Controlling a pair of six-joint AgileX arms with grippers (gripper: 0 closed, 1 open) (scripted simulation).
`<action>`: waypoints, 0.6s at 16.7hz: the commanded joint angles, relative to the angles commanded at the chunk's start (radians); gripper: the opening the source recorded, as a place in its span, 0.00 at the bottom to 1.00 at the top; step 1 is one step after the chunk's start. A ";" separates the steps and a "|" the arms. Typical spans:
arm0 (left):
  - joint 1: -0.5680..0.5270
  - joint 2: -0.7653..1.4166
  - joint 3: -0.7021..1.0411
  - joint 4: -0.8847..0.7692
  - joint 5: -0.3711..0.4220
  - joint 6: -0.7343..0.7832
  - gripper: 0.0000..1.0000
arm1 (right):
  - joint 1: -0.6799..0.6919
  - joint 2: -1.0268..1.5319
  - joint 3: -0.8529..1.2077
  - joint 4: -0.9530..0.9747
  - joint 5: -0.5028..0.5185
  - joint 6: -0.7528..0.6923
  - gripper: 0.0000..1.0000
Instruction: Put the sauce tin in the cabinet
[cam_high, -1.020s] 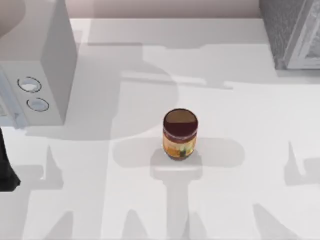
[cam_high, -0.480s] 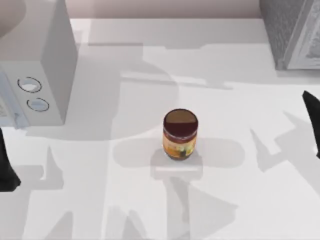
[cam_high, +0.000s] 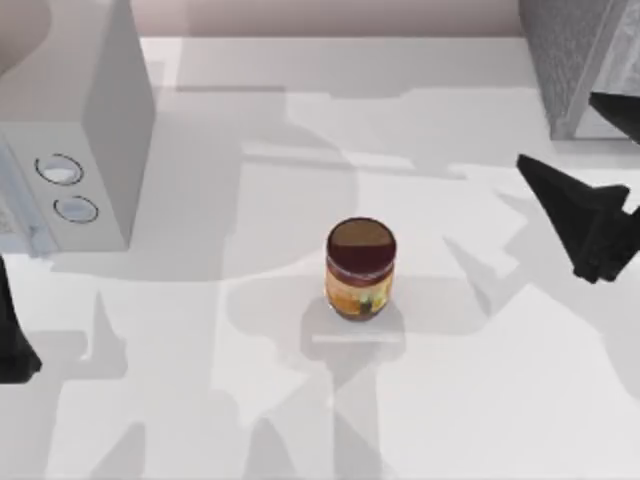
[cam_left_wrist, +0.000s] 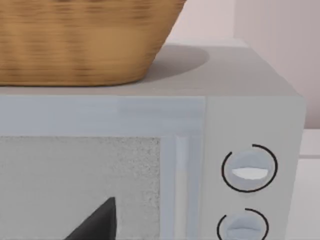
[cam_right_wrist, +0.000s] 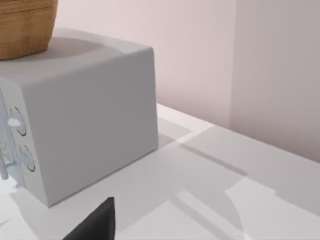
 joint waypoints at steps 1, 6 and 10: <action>0.000 0.000 0.000 0.000 0.000 0.000 1.00 | 0.006 0.049 0.020 0.026 -0.028 -0.003 1.00; 0.000 0.000 0.000 0.000 0.000 0.000 1.00 | 0.032 0.288 0.112 0.145 -0.167 -0.029 1.00; 0.000 0.000 0.000 0.000 0.000 0.000 1.00 | 0.044 0.473 0.176 0.232 -0.271 -0.059 1.00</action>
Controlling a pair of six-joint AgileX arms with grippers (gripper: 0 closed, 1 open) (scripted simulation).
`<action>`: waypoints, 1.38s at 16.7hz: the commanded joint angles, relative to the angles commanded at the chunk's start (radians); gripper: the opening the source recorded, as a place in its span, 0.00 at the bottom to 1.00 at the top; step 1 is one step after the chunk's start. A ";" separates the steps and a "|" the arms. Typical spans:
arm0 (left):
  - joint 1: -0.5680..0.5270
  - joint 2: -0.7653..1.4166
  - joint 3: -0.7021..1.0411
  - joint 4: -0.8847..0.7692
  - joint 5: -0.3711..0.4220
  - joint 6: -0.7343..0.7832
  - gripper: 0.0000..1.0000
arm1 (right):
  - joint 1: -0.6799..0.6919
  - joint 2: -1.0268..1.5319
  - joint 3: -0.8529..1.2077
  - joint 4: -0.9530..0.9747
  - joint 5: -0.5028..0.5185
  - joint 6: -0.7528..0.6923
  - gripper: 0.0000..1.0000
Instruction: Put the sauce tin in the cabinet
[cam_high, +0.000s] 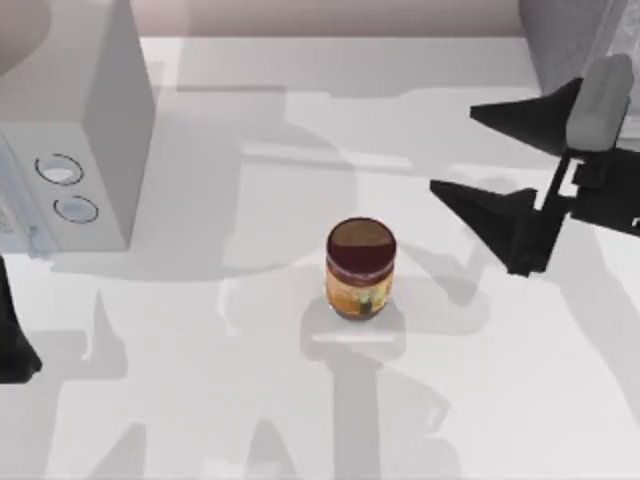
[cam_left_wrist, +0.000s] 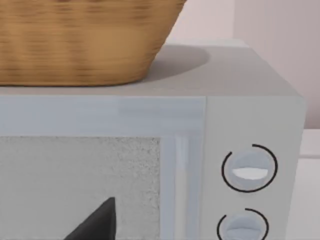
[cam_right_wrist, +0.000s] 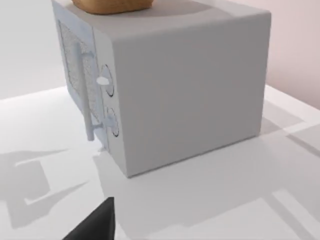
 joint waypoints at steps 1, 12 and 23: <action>0.000 0.000 0.000 0.000 0.000 0.000 1.00 | 0.002 0.045 0.015 0.021 -0.025 -0.009 1.00; 0.000 0.000 0.000 0.000 0.000 0.000 1.00 | 0.017 0.508 0.172 0.214 -0.277 -0.135 1.00; 0.000 0.000 0.000 0.000 0.000 0.000 1.00 | -0.007 0.773 0.271 0.287 -0.427 -0.282 1.00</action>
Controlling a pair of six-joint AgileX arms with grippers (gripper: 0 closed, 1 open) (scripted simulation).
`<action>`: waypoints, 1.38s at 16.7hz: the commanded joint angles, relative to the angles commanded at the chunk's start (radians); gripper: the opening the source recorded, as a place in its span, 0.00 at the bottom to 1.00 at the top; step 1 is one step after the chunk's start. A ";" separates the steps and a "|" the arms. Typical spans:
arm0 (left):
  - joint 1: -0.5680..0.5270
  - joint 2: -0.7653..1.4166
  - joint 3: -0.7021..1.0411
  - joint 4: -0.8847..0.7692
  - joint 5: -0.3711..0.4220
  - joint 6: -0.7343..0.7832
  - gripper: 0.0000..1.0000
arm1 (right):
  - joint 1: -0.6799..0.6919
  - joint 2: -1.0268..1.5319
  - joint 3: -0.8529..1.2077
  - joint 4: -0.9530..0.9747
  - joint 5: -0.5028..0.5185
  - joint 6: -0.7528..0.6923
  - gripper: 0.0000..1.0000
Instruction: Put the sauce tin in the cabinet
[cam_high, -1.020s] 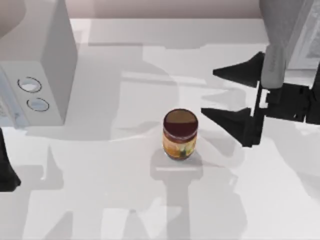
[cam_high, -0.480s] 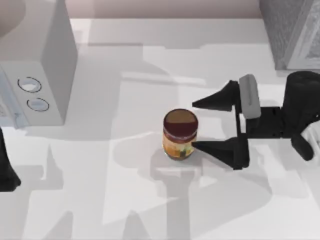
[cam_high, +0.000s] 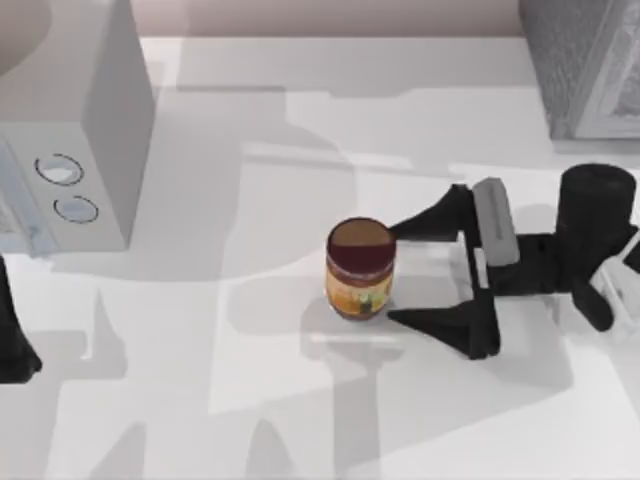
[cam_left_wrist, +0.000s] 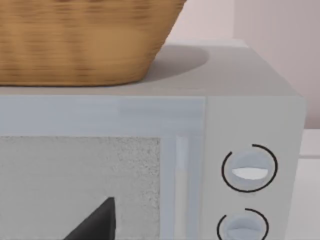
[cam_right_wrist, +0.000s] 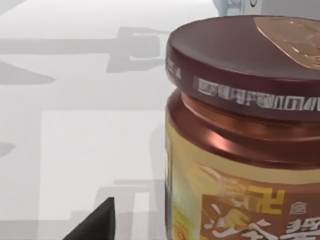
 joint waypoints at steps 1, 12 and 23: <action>0.000 0.000 0.000 0.000 0.000 0.000 1.00 | 0.000 0.000 0.000 0.000 0.000 0.000 1.00; 0.000 0.000 0.000 0.000 0.000 0.000 1.00 | 0.127 0.064 0.078 0.084 0.123 0.105 1.00; 0.000 0.000 0.000 0.000 0.000 0.000 1.00 | 0.151 0.076 0.091 0.098 0.146 0.121 0.55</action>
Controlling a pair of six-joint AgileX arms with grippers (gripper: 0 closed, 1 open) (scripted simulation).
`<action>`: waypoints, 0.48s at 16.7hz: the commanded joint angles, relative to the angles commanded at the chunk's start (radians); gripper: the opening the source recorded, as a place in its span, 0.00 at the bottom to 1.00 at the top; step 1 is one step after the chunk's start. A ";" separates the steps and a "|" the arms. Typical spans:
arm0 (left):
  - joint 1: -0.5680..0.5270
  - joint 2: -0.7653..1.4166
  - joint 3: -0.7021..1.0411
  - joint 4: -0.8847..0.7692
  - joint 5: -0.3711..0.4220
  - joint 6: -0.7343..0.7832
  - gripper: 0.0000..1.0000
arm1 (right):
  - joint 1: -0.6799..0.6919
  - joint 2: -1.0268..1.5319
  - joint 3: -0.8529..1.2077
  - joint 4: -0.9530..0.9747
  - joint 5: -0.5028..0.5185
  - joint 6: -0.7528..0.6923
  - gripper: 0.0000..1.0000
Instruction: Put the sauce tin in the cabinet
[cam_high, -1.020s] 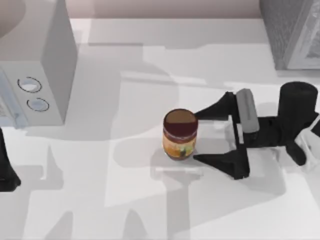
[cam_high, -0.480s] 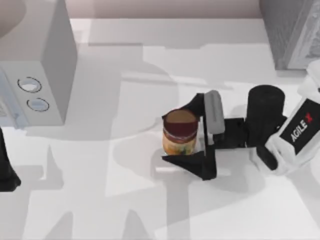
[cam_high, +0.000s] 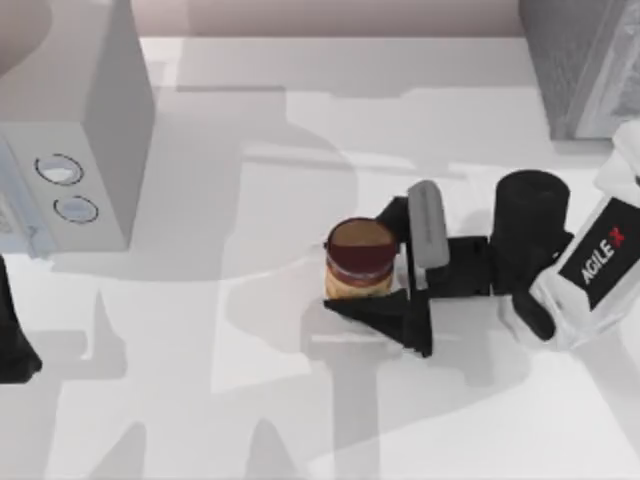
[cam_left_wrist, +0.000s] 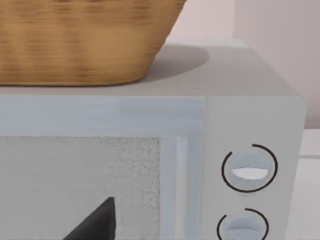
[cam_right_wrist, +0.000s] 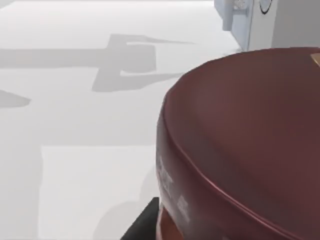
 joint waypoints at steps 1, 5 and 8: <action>0.000 0.000 0.000 0.000 0.000 0.000 1.00 | 0.000 0.000 0.000 0.000 0.000 0.000 0.47; 0.000 0.000 0.000 0.000 0.000 0.000 1.00 | 0.000 0.000 0.000 0.000 0.000 0.000 0.17; 0.000 0.000 0.000 0.000 0.000 0.000 1.00 | 0.000 0.000 0.000 0.000 0.000 0.000 0.00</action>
